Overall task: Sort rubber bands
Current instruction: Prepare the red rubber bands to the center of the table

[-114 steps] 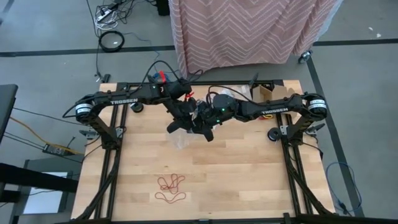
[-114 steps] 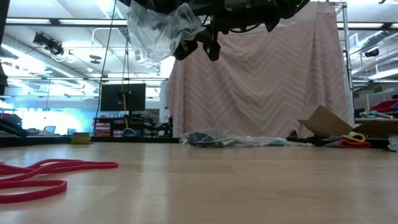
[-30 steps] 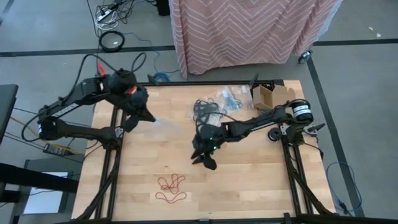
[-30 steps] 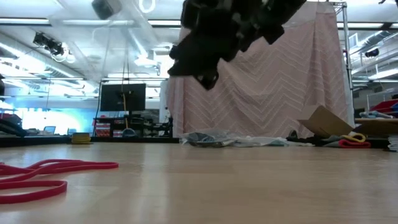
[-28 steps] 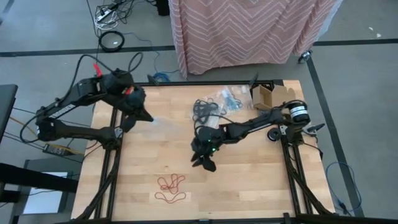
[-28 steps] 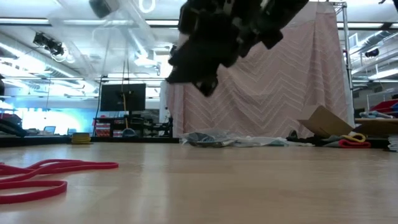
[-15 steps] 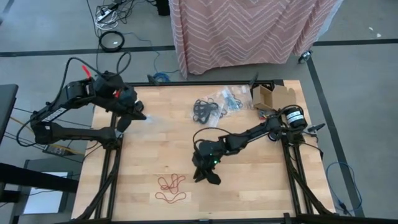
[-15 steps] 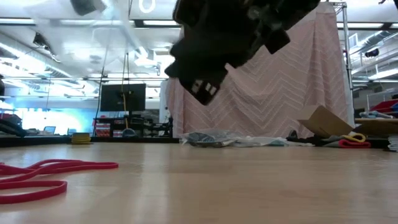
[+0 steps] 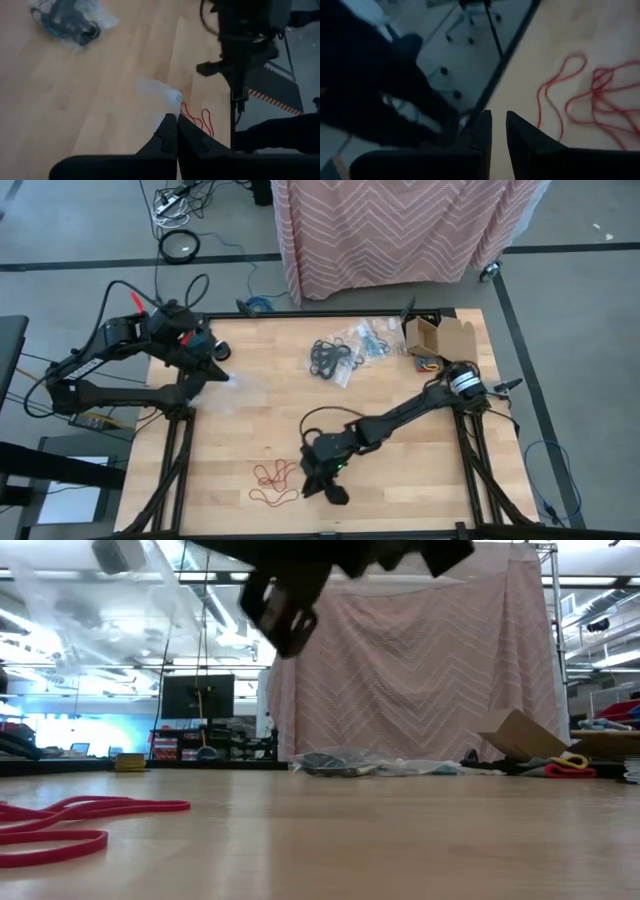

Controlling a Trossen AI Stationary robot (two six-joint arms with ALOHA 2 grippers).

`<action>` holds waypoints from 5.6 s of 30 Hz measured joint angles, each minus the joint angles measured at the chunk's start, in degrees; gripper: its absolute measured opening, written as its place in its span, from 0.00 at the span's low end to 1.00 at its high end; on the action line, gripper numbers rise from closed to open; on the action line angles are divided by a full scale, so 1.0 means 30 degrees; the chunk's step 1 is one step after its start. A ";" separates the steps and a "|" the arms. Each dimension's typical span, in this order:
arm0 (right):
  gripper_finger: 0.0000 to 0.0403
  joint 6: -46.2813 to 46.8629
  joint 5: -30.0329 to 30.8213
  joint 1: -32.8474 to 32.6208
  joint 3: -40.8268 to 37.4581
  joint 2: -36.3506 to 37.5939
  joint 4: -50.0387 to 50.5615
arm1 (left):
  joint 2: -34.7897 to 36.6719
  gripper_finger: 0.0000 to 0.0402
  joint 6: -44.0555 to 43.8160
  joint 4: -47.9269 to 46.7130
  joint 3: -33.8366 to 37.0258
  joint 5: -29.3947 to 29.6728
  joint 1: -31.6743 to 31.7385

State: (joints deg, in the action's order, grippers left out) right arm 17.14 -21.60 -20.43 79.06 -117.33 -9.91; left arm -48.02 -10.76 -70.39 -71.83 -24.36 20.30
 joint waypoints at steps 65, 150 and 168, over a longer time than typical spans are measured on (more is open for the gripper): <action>0.00 1.1107 1.0030 0.3325 1.2996 -0.9736 1.0722 | 0.6065 0.00 -0.1005 0.3663 0.0014 -0.2107 -0.0060; 0.00 1.3315 1.0667 0.3808 1.1925 -0.7463 1.2364 | 0.6423 0.00 -0.0877 0.3647 0.0021 -0.0984 -0.0059; 0.24 -0.0434 0.3955 0.4252 1.1959 -0.6582 1.3553 | 0.6863 0.00 0.0420 0.0392 0.0021 0.0182 -0.0052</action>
State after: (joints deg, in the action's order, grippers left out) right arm 15.84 -9.74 -7.67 114.93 -137.08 30.75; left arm -27.43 -9.50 -69.21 -71.77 -23.81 20.14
